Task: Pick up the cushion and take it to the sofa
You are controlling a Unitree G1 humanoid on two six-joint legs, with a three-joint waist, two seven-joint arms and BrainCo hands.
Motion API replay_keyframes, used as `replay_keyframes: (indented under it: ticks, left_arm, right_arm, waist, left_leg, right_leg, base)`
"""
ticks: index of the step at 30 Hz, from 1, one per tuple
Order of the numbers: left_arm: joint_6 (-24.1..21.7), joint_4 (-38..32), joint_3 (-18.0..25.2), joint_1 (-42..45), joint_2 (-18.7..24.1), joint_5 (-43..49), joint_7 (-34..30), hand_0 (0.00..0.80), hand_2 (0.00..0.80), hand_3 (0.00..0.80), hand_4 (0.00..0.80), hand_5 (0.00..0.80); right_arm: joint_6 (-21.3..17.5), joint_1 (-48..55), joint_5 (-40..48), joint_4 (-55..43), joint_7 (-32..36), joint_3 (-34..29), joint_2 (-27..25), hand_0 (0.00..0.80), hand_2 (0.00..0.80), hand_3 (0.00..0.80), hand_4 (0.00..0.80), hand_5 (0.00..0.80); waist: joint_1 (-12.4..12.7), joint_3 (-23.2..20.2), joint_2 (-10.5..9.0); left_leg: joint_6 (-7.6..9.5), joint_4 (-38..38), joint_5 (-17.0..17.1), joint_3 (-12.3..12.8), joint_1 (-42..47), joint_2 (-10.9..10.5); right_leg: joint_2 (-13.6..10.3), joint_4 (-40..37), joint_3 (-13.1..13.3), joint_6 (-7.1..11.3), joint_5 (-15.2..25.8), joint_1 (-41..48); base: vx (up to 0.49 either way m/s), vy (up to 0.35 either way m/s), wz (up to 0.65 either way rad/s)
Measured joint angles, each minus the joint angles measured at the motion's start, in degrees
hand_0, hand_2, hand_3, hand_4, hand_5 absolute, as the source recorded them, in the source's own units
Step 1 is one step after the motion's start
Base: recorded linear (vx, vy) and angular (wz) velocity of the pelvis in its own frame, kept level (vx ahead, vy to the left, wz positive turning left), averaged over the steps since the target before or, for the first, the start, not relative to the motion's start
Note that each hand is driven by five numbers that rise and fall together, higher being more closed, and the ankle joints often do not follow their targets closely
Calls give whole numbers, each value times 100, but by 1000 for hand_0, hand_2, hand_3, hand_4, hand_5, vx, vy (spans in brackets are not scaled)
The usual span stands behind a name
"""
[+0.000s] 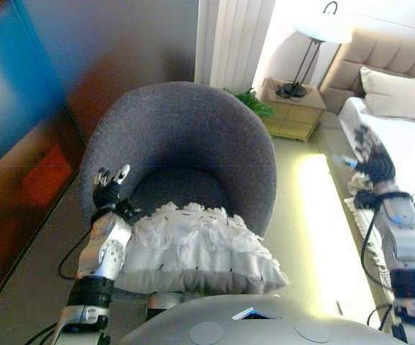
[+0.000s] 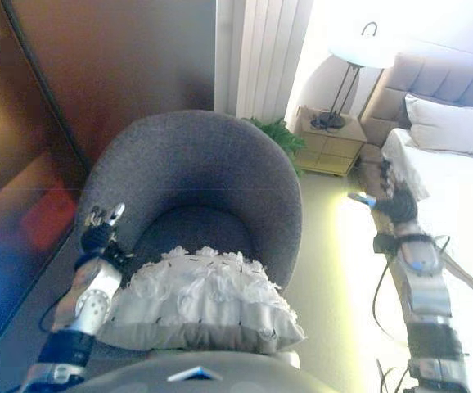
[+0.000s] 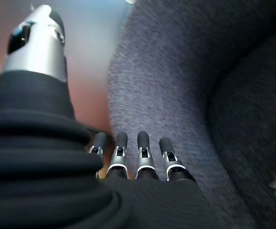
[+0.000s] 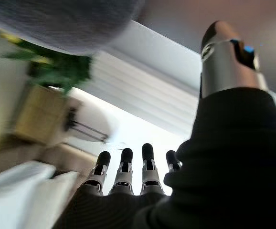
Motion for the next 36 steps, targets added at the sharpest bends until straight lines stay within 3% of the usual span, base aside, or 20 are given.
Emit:
replay_keyframes:
  ticks: [4,7,11,14,16,17,18,19,20,21,22,23,29,36]
  left_arm:
    - [199,10,446,1155,4,0,-652,0,0,0,0,0]
    - [649,326,527,1750,2,183,-1001,0,0,0,0,0]
    - [1379,2101,219,1612,32,1381,-1727,0,0,0,0,0]
    - [2013,2636,-276,1228,402,2420,-2466,0,0,0,0,0]
    - [2402,2876,-572,1033,554,2710,-2825,0,0,0,0,0]
    - [2519,2877,-777,944,637,2739,-2944,0,0,0,0,0]
    - [2591,2821,-978,870,773,2743,-3041,0,0,0,0,0]
    - [2648,2798,-1262,731,948,2744,-3142,0,0,0,0,0]
    - [2728,2794,-1462,552,971,2740,-3225,0,0,0,0,0]
    - [2819,2670,-1652,550,960,2702,-3297,0,0,0,0,0]
    - [2887,2539,-1745,555,900,2666,-3333,0,0,0,0,0]
    - [2904,2448,-1776,571,901,2661,-3329,0,0,0,0,0]
    - [3075,2145,-1923,555,1068,2357,-3321,0,0,0,0,0]
    - [3103,1972,-1996,585,1156,2103,-3266,0,0,0,0,0]
  right_arm:
    - [69,1326,-179,481,130,-19,432,0,0,0,0,0]
    - [340,1916,-243,1177,35,-7,687,0,0,0,0,0]
    - [1144,1953,-979,2089,720,1042,670,0,0,0,0,0]
    - [1550,1504,-1030,2110,1504,1857,631,0,0,0,0,0]
    - [1658,945,-1169,2127,2024,2126,334,0,0,0,0,0]
    - [1657,706,-1269,2124,2326,2306,172,0,0,0,0,0]
    - [1654,540,-1317,2105,2546,2459,94,0,0,0,0,0]
    - [1643,401,-1373,2011,2744,2699,-47,0,0,0,0,0]
    - [1640,299,-1463,1991,2898,2788,-138,0,0,0,0,0]
    - [1641,201,-1511,1884,3016,2985,-308,0,0,0,0,0]
    - [1633,103,-1525,1657,3180,3093,-550,0,0,0,0,0]
    - [1630,0,-1535,1579,3296,3226,-620,0,0,0,0,0]
    - [1634,-346,-1471,1258,3866,3680,-602,0,0,0,0,0]
    - [1635,-422,-1221,1251,3937,3864,-607,0,0,0,0,0]
  waist:
    - [-83,-54,-18]
    - [-124,-55,-5]
    - [-113,-48,42]
    - [-99,-50,47]
    - [-100,-45,158]
    - [-85,-60,288]
    - [-92,-65,315]
    - [-103,-52,251]
    - [-81,-72,143]
    - [-9,-65,200]
    - [50,-62,416]
    - [63,-38,482]
    - [85,-1,389]
    - [185,-29,308]
  left_leg:
    - [11,-2,-8,51,-140,0]
    - [35,-4,8,33,-302,26]
    - [66,-5,33,-27,-414,25]
    - [80,-4,45,-116,-613,-11]
    - [97,-7,50,-137,-734,29]
    - [184,-8,117,-164,-835,150]
    - [184,-6,120,-188,-932,186]
    - [151,-8,99,-253,-1050,83]
    - [73,62,75,-254,-1079,-36]
    - [88,199,63,-250,-1064,-211]
    - [92,206,47,-250,-945,-269]
    - [329,-6,131,-274,-854,-302]
    - [354,-9,157,-261,-883,-365]
    - [353,-8,108,-264,-884,-374]
  right_leg:
    - [-6,-1,12,4,-1,-149]
    - [-15,-5,6,82,-24,-273]
    - [-8,-8,-44,125,-38,-351]
    - [-32,-15,-95,127,-41,-521]
    - [-28,-8,-128,313,-165,-611]
    - [57,175,-194,419,-225,-682]
    - [44,706,-197,372,-340,-812]
    - [-6,788,-196,126,-563,-858]
    - [-95,628,-201,101,-547,-876]
    - [-163,458,-203,141,-518,-850]
    - [-110,236,-231,207,-471,-756]
    - [-99,22,-244,256,-332,-617]
    - [-158,-14,-233,268,-261,-596]
    - [-161,-13,-233,221,-210,-574]
  base:
    - [-82,8,-5]
    - [-106,1,1]
    - [-114,0,5]
    - [-89,73,15]
    - [-78,95,2]
    - [-71,88,19]
    - [-76,91,50]
    - [-66,77,58]
    - [-56,65,40]
    - [-54,63,10]
    - [-41,54,4]
    - [-33,58,17]
    - [-15,50,7]
    - [-9,20,1]
